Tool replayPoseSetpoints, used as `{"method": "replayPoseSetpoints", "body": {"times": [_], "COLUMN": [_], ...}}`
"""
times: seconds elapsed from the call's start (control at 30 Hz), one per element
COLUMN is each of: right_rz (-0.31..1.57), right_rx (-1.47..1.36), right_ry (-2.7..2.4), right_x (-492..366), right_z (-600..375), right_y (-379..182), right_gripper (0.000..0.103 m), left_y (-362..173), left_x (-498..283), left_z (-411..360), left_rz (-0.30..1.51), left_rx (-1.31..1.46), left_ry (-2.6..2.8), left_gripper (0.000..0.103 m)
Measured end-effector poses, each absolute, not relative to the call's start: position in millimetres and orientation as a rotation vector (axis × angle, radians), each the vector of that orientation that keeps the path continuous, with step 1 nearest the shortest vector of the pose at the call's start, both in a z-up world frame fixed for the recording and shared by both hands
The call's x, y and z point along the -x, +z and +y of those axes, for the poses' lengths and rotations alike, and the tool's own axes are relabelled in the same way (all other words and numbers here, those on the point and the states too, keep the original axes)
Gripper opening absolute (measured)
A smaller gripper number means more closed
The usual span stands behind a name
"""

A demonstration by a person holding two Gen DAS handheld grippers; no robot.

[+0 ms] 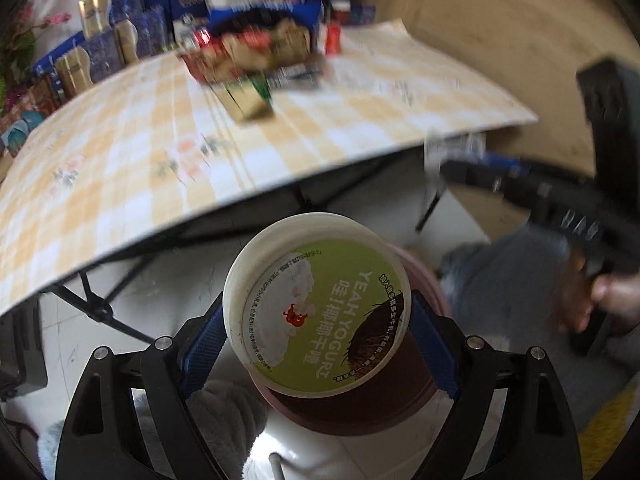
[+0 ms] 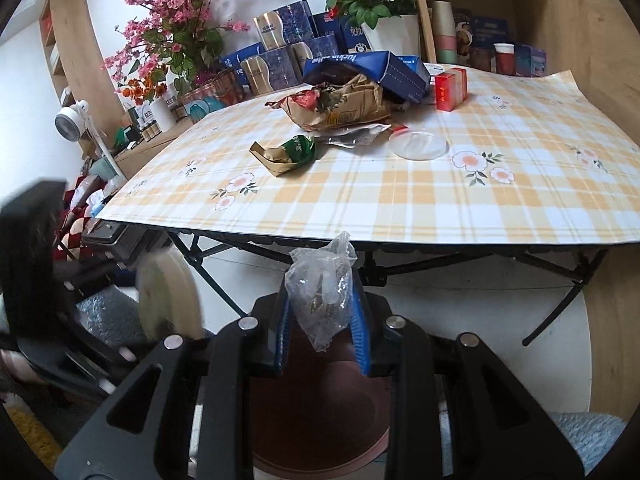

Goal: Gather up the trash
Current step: 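Carry the yogurt tub and plastic bag down over the brown bin with both tools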

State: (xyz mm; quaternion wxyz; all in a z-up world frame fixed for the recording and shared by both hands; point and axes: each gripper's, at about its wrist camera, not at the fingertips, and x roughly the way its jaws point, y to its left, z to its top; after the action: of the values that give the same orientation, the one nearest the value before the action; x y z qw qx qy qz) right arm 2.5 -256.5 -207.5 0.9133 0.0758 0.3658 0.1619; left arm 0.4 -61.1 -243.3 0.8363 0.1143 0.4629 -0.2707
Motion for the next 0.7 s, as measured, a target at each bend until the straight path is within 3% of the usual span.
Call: {"method": "replayPoseSetpoints", "body": {"times": [0.2,0.43,0.7], "right_rz": [0.799,0.884,0.909], "right_rx": [-0.18,-0.161,-0.186], "right_ry": [0.324,0.309,0.296], "right_x": [-11.0,-20.5,-25.6], "right_z": [-261.4,-259.2,-263.5], "right_y": [-220.7,-241.3,-248.5], "right_gripper": [0.028,0.028,0.028], "left_y": [-275.8,-331.7,-349.4], "left_x": [-10.1,-37.6,-44.2], "left_z": [-75.7,-83.2,-83.5], "left_rz": [1.038,1.263,1.353], "left_rx": [-0.305,-0.301,-0.306], "left_ry": [-0.577,-0.55,-0.547], "left_gripper": [0.085,0.085,0.085]}}
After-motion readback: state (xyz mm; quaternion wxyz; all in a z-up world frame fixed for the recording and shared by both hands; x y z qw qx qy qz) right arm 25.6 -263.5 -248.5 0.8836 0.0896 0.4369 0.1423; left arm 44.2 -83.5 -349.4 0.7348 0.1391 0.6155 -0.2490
